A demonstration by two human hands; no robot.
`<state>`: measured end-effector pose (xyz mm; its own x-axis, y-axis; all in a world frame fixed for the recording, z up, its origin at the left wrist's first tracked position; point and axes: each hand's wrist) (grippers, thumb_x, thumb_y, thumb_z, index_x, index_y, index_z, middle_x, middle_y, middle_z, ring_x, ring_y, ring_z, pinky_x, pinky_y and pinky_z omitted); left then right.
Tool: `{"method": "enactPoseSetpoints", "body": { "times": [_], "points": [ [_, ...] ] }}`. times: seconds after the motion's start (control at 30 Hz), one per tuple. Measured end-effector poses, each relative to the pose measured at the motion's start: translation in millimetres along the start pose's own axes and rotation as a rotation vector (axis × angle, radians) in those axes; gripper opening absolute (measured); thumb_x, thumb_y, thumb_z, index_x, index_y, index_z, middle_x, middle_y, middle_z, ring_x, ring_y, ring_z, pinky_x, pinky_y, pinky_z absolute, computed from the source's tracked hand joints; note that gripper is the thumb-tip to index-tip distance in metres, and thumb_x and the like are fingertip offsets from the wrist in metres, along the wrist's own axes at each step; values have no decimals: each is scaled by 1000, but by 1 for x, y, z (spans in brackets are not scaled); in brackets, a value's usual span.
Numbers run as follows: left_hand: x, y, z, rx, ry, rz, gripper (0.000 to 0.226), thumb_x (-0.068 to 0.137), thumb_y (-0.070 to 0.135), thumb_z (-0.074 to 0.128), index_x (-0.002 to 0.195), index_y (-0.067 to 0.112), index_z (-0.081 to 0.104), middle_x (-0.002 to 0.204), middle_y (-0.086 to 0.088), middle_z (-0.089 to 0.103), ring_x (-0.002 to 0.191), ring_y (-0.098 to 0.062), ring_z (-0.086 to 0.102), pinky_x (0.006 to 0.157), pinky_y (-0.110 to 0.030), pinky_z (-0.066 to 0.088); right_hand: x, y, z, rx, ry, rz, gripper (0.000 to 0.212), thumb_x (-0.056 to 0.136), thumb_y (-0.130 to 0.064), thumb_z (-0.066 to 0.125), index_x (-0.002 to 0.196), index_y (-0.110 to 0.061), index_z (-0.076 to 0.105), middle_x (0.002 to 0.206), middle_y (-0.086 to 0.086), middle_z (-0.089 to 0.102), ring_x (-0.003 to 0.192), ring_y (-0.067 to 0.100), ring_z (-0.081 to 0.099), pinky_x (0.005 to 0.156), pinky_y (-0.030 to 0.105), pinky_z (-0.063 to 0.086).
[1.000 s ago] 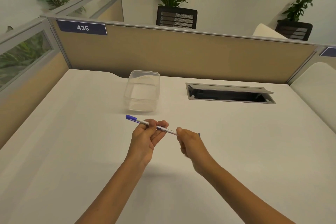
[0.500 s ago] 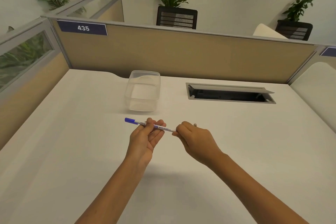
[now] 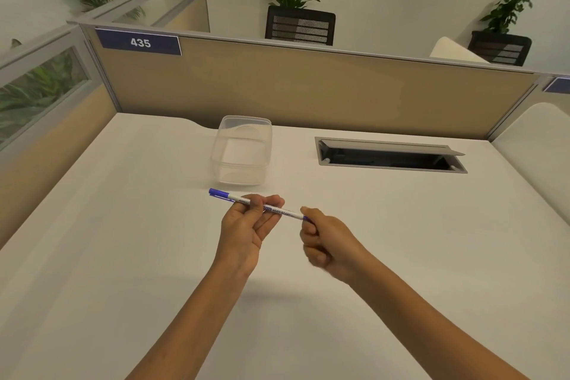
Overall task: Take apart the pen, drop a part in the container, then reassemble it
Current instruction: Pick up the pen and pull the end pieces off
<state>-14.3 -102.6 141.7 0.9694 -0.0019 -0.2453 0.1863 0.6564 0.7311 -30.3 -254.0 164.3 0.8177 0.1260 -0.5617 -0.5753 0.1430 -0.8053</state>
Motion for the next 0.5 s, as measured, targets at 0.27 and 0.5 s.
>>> {"method": "enactPoseSetpoints", "body": {
  "times": [0.27, 0.5],
  "points": [
    [-1, 2, -1, -123, 94, -138, 12, 93, 10, 50, 95, 1, 57, 77, -12, 77, 78, -25, 74, 60, -29, 59, 5, 5, -23, -1492, 211, -1055, 17, 93, -27, 54, 88, -11, 59, 78, 4, 61, 54, 23, 51, 42, 35, 47],
    [-2, 4, 2, -83, 18, -79, 13, 94, 10, 47, 87, 3, 56, 79, -10, 77, 82, -24, 74, 63, -27, 58, 2, 7, -8, -531, 108, -544, 43, 96, -32, 45, 55, -20, 46, 46, -10, 40, 44, 9, 33, 43, 20, 30]
  ]
}}
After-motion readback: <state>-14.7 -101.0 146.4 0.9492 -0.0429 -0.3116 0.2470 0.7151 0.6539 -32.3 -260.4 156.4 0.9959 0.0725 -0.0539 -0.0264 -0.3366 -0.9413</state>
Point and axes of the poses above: each hand's wrist, its own x-axis towards the middle knuckle, its own z-axis out of the palm, y = z × x
